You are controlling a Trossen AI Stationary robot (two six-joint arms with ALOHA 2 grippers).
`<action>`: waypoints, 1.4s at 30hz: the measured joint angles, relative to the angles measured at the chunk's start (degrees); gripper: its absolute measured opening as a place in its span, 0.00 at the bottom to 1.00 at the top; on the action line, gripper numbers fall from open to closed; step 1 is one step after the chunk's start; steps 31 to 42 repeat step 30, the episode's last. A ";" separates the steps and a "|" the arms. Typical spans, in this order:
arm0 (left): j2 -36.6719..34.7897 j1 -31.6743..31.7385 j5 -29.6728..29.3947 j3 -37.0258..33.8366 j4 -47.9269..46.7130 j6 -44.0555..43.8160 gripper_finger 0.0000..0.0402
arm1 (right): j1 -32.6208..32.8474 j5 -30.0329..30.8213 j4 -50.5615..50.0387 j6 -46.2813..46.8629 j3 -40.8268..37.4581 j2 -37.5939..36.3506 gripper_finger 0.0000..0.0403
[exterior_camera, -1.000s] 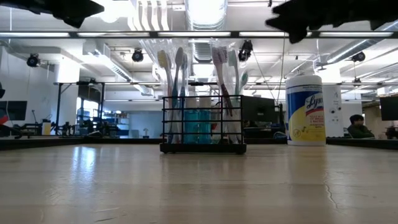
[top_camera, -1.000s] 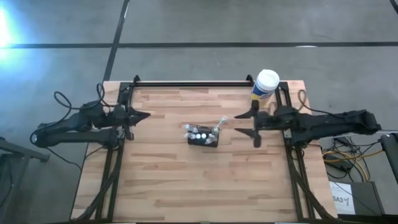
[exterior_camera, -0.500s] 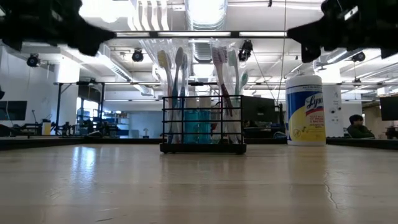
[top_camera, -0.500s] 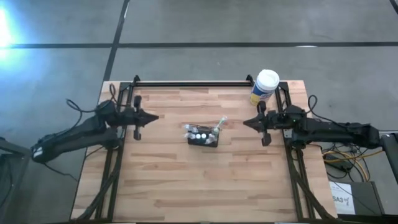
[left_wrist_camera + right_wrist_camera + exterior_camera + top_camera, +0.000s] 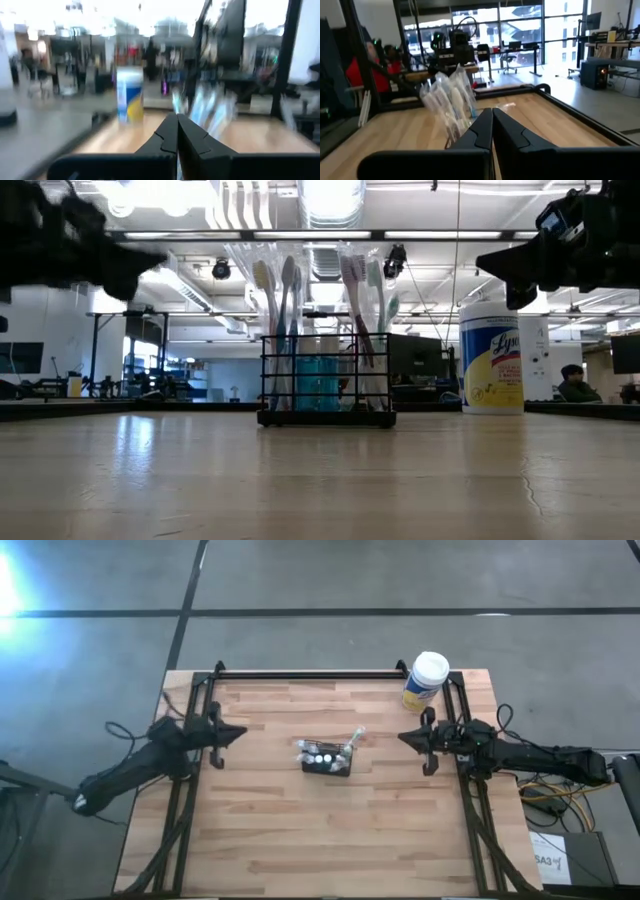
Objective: Pick & Place toothbrushing station
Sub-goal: Return to Home Position
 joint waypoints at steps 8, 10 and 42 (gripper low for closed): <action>2.00 -0.39 1.59 -2.25 -1.86 -0.34 0.00 | 0.08 0.18 -1.14 -1.96 0.00 -0.35 0.02; 2.10 -0.42 1.62 -2.27 -1.79 -0.71 0.02 | 0.07 0.21 -1.16 -1.76 0.00 -0.09 0.02; 2.50 -0.37 0.47 -2.35 -2.39 -1.36 0.06 | 0.07 0.53 -3.71 -1.61 0.00 0.02 0.02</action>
